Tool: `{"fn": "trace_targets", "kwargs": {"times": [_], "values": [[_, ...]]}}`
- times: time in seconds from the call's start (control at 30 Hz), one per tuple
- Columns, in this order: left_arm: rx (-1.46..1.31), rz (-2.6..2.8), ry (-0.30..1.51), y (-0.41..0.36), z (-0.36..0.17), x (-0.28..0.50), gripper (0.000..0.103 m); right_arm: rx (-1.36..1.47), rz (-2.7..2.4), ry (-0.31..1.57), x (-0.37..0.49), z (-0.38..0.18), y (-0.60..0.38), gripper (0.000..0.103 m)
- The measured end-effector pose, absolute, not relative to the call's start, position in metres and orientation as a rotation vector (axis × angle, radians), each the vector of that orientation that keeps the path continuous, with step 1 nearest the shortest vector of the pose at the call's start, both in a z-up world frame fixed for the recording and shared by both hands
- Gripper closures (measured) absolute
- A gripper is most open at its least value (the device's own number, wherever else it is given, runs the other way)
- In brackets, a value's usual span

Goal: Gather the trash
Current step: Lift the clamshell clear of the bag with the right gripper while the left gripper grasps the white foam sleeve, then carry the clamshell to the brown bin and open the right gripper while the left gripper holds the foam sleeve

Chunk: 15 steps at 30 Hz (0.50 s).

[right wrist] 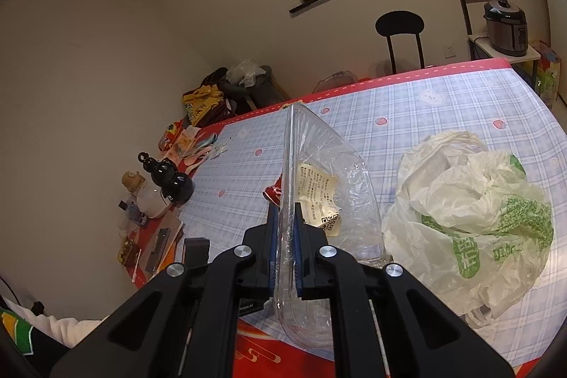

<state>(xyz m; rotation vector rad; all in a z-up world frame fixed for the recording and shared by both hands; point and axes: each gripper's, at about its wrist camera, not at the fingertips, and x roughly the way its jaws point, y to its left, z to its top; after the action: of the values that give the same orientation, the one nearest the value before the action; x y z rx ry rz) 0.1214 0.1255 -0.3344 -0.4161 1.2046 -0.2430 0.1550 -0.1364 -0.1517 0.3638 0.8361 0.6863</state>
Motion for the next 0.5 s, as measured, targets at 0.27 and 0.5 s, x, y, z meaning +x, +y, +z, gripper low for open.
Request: {"fn": "trace_targets", "kwargs": {"times": [0.27, 0.5], "values": [[-0.390, -0.271, 1.072, 0.136, -0.280, 0.088, 0.076, 0.425, 0.734, 0.788, 0.157, -0.133, -0.136, 0.094], [-0.382, -0.196, 0.924, 0.150, -0.227, 0.089, 0.076, 0.458, 0.718, 0.724, 0.156, -0.117, -0.157, 0.094]]}}
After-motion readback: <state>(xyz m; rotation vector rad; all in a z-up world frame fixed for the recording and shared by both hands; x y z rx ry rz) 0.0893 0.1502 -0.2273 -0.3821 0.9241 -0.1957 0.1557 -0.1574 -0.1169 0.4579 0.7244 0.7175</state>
